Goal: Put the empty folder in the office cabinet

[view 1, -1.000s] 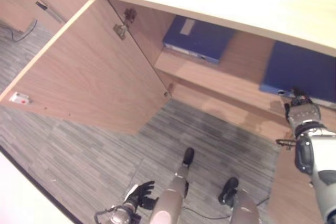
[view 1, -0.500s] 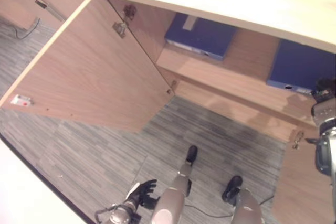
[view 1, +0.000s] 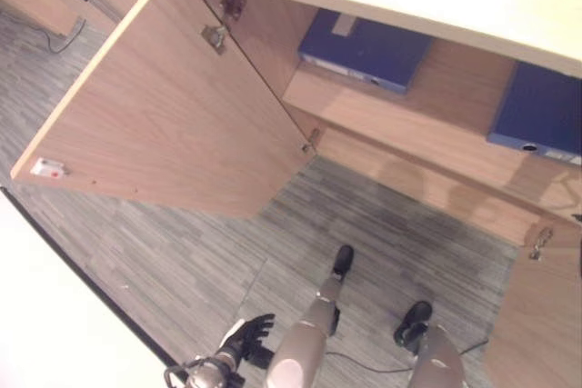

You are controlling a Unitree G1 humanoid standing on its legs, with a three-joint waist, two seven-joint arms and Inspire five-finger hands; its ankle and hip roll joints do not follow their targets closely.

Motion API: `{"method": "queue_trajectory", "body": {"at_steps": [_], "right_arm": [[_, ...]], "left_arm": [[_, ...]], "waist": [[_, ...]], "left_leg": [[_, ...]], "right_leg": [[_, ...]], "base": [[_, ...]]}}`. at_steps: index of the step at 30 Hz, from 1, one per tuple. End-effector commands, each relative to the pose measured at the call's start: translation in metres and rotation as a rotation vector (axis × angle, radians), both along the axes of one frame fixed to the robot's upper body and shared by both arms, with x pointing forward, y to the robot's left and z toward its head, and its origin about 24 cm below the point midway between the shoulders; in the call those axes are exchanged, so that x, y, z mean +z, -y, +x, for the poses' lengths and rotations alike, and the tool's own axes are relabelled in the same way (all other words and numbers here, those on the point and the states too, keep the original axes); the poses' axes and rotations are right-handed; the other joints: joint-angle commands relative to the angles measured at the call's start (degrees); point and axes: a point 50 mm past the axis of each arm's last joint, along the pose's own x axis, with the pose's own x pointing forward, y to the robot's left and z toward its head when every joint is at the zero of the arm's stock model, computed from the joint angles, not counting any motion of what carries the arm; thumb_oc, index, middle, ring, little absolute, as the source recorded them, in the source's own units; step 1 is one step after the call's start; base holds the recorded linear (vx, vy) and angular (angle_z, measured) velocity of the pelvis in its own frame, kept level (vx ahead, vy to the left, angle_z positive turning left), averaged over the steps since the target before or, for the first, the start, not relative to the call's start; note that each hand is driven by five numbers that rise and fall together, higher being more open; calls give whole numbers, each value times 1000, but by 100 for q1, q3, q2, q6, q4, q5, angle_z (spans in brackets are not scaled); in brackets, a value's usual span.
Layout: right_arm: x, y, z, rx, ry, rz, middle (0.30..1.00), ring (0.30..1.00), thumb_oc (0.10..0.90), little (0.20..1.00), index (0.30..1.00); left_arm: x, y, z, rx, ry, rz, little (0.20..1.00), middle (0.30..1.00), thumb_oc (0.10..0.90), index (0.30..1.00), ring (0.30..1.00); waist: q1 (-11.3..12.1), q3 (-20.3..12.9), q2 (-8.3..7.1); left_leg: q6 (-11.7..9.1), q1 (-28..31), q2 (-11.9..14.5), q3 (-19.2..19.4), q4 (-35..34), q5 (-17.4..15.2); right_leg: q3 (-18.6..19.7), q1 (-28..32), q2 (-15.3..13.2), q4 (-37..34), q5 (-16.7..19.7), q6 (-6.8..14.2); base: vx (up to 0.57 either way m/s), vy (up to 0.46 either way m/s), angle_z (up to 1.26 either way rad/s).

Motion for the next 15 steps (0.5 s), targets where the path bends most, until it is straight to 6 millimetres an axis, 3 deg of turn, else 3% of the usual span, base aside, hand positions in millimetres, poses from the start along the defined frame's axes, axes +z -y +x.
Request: {"method": "queue_trajectory", "body": {"at_steps": [1,3,4,5,7,10,15], "right_arm": [[52,5,-6,1,216,-189,300,300,400,300,300],[40,-11,5,58,233,-218,300,300,400,300,300],[31,-38,18,135,266,-290,300,300,400,300,300],[28,-39,18,132,262,-289,300,300,400,300,300],[21,-64,23,188,279,-402,300,300,400,300,300],[-4,-94,20,216,283,-481,300,300,400,300,300],[-27,-131,5,294,276,-661,300,300,400,300,300]], "left_arm": [[7,-13,6,-34,38,42,900,900,800,900,900],[9,-12,11,-12,55,32,900,900,800,900,900],[11,-6,19,21,85,5,900,900,800,900,900],[11,-7,18,21,82,9,900,900,800,900,900],[14,-2,29,57,113,-7,900,900,800,900,900],[17,5,42,79,142,-11,900,900,800,900,900],[22,12,57,127,188,-31,900,900,800,900,900]], "waist": [[10,1,-150],[-58,28,-196],[-174,94,-236],[-174,86,-251],[-289,136,-313],[-447,169,-385],[-711,224,-493]], "left_leg": [[-216,632,42,152,329,-1247],[-213,668,61,146,294,-1235],[-197,680,91,154,284,-1244],[-197,687,90,152,284,-1244],[-180,689,111,154,288,-1256],[-148,717,143,159,296,-1287],[-142,770,195,205,218,-1253]], "right_leg": [[188,641,211,-1348,447,459],[190,677,238,-1369,453,453],[220,687,274,-1393,469,448],[218,696,273,-1394,468,448],[250,686,307,-1408,478,439],[277,679,338,-1401,481,426],[334,702,369,-1483,545,416]], "base": [[32,-13,7],[24,1,9],[10,5,10],[7,2,8],[1,0,-2],[4,13,-7],[-4,14,-5]]}}
